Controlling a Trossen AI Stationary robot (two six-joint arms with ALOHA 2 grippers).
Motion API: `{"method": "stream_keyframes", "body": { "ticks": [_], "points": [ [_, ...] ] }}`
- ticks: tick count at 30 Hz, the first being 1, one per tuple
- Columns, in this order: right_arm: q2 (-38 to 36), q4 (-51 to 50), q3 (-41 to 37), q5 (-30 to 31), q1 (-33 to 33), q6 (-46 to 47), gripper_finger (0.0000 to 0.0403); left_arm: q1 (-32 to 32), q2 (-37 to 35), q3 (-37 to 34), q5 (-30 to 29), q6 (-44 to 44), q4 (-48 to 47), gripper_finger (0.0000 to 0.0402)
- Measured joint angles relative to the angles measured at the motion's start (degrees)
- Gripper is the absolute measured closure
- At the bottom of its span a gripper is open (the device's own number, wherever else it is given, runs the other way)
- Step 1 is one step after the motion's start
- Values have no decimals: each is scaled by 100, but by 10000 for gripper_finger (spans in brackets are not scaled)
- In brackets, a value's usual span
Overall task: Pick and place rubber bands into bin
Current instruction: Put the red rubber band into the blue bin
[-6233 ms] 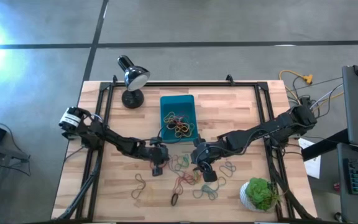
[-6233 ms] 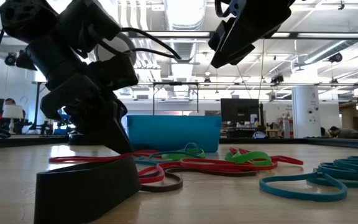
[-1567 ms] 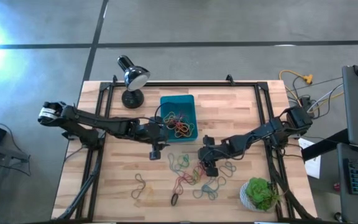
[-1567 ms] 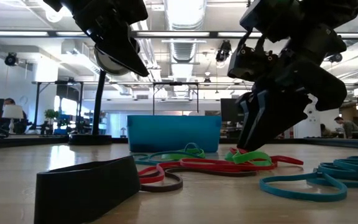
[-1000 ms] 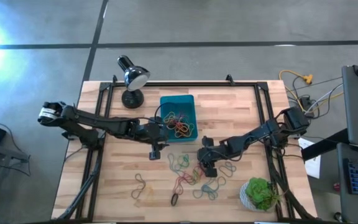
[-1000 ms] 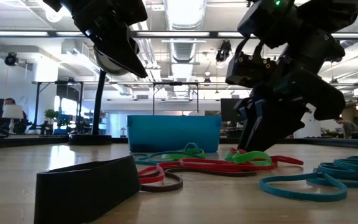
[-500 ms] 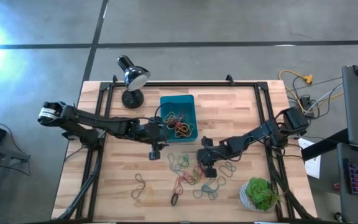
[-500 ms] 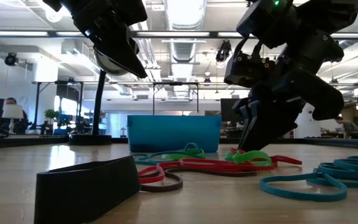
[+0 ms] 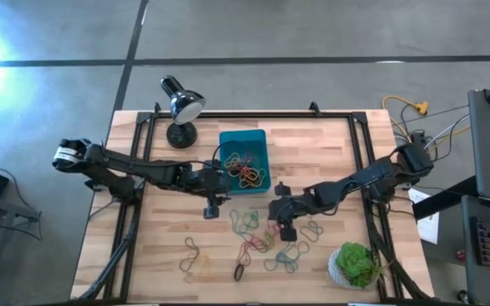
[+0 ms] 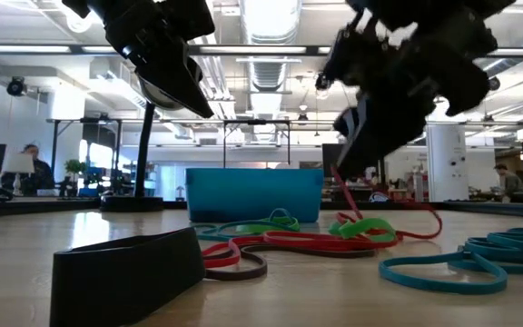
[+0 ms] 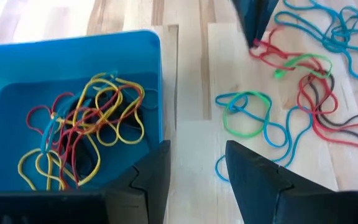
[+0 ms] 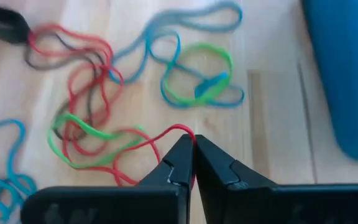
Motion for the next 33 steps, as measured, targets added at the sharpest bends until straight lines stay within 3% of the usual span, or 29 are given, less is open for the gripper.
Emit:
{"method": "stream_keyframes", "body": {
  "ticks": [10,20,27,33],
  "points": [
    [-550,-426,433,3,11,-543,394,2,27,-130,-2,-2,-10,263],
    [-798,-1318,1426,62,9,-1334,394,4,51,-395,2,-31,67,263],
    [-789,-2102,2178,1201,-125,-2083,394,4,51,-395,2,-31,69,263],
    [-788,-1995,2264,1390,-697,-2376,394,1,64,-395,174,-35,74,263]
  ]
}}
